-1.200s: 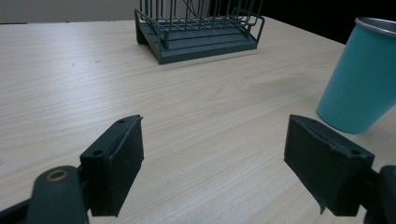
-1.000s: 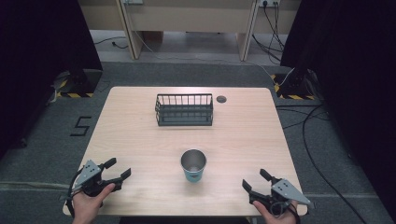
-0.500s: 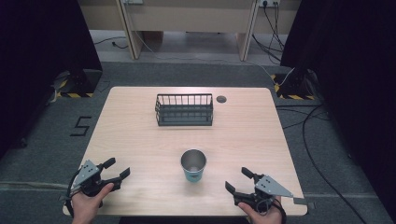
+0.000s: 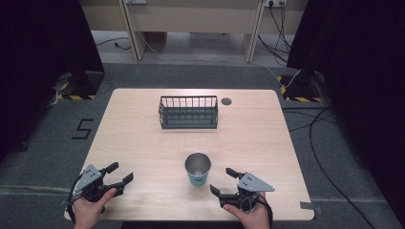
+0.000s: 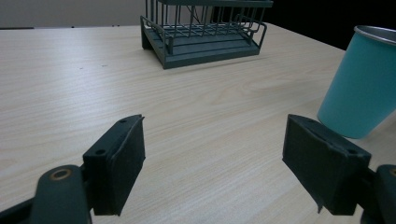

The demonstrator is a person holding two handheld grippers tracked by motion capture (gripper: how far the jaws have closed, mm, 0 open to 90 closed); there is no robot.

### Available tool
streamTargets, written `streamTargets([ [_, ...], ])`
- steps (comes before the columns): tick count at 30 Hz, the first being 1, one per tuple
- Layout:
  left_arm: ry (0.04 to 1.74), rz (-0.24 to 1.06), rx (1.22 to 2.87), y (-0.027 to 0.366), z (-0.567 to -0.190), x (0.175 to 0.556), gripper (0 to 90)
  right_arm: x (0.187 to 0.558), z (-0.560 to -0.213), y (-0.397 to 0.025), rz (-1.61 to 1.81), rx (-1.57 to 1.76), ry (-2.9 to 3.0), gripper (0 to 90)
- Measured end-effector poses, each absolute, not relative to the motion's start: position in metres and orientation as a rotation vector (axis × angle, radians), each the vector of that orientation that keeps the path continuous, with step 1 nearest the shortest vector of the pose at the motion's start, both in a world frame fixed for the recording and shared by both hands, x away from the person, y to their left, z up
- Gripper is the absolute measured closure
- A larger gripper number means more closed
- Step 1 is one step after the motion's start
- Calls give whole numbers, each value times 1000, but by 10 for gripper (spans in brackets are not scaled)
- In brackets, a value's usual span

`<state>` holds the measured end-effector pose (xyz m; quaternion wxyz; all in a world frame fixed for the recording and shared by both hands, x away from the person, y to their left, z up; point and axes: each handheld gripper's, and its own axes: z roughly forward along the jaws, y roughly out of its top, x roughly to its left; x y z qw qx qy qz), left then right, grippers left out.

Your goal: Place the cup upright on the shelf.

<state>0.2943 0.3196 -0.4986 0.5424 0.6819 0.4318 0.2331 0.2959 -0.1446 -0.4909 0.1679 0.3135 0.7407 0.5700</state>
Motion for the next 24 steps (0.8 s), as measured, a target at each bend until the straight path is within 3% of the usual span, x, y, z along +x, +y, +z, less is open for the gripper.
streamTargets([
  [14,1014,538,1624,316,-499,297,212,309,-495,-121,1618,858,2140,238],
  [24,1017,536,1621,317,-499,297,211,319,-498,-105,1629,842,2150,158],
])
